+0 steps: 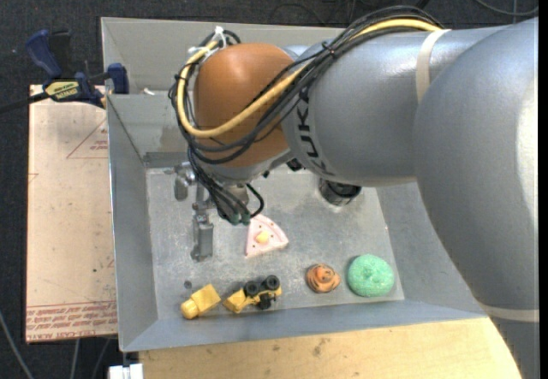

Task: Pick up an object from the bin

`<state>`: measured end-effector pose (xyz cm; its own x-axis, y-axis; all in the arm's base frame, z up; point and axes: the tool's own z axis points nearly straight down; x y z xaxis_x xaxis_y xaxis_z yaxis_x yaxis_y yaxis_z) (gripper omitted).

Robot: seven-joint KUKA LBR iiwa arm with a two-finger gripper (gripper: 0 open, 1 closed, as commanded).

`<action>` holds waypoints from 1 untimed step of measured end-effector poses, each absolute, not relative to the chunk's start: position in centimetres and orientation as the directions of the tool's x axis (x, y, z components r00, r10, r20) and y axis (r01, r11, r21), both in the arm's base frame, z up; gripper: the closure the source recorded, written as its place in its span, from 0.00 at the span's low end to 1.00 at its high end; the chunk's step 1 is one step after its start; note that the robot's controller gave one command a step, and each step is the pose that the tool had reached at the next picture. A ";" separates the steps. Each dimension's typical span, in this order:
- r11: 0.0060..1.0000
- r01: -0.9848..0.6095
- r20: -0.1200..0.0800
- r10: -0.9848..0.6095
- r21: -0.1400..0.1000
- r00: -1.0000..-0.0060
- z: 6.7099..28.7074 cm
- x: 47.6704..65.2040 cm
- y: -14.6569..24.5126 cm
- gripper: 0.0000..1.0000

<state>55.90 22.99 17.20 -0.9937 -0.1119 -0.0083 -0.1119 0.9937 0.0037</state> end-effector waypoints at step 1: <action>0.944 -0.330 -0.002 -0.330 0.001 -0.944 13.2 53.0 20.9 0.00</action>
Offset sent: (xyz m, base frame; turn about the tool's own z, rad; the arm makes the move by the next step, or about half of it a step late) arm -0.0686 -0.0425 -0.0972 -0.4832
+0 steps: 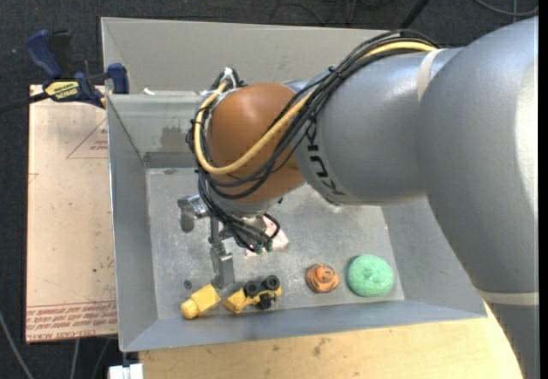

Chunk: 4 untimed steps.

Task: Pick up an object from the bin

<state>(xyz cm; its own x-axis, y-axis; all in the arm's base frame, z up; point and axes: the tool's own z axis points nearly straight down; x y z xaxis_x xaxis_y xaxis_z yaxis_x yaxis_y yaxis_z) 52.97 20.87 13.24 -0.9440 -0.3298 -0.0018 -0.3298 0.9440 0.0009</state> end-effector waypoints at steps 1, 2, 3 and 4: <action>0.973 -0.231 -0.001 -0.231 0.002 -0.973 10.9 51.5 20.1 0.00; 0.854 -0.521 -0.002 -0.521 0.002 -0.854 8.3 50.4 19.0 0.00; 0.754 -0.657 -0.007 -0.657 -0.001 -0.754 7.3 49.4 18.7 0.00; 0.620 -0.784 -0.003 -0.784 0.001 -0.620 7.0 49.2 19.6 1.00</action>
Offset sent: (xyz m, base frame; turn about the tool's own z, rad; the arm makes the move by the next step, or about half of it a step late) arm -0.0308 -0.0262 -0.0624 -0.2621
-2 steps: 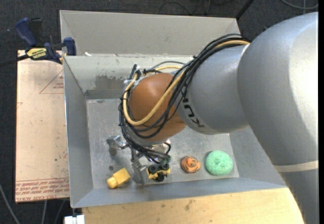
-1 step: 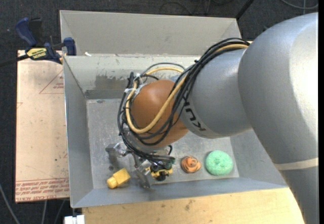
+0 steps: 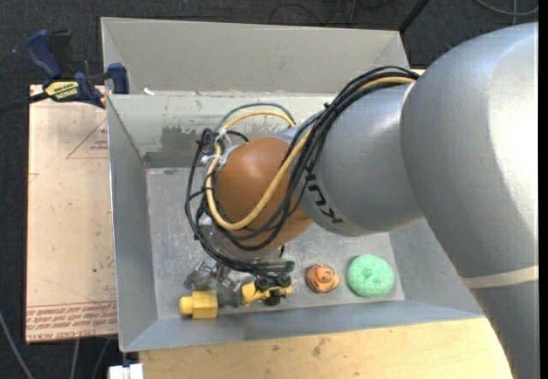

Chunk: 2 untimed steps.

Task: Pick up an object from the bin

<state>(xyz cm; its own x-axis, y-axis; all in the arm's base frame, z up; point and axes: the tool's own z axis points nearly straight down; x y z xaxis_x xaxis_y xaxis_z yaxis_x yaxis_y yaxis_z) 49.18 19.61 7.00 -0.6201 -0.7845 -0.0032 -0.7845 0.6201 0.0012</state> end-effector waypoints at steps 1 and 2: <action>0.620 -0.785 -0.005 -0.785 0.000 -0.620 7.0 49.2 19.6 0.00; 0.620 -0.785 -0.005 -0.785 0.000 -0.620 7.0 49.2 19.6 0.00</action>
Offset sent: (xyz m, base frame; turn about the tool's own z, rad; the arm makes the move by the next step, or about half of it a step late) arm 0.0000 0.0000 0.0000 0.0000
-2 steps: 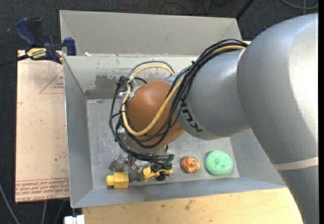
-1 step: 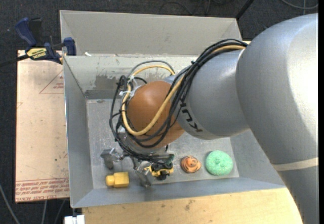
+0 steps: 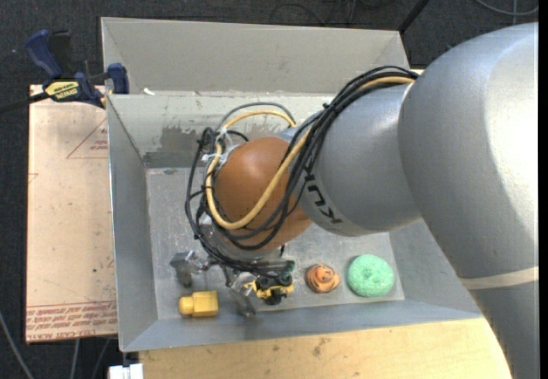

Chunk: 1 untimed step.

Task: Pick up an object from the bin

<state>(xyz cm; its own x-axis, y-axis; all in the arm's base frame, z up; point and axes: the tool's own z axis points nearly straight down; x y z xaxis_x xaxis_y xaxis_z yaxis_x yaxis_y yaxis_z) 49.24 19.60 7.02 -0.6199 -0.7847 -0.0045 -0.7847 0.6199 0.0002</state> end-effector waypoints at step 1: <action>0.573 -0.820 -0.003 -0.820 -0.001 -0.573 7.0 49.1 20.3 0.00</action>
Offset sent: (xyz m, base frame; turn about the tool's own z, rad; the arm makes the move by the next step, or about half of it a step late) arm -0.0141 0.0280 -0.0002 -0.2209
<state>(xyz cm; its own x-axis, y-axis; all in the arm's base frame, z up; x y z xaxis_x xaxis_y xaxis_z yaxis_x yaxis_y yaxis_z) 49.09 20.28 7.02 -0.5728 -0.8197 -0.0026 -0.8197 0.5728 -0.0010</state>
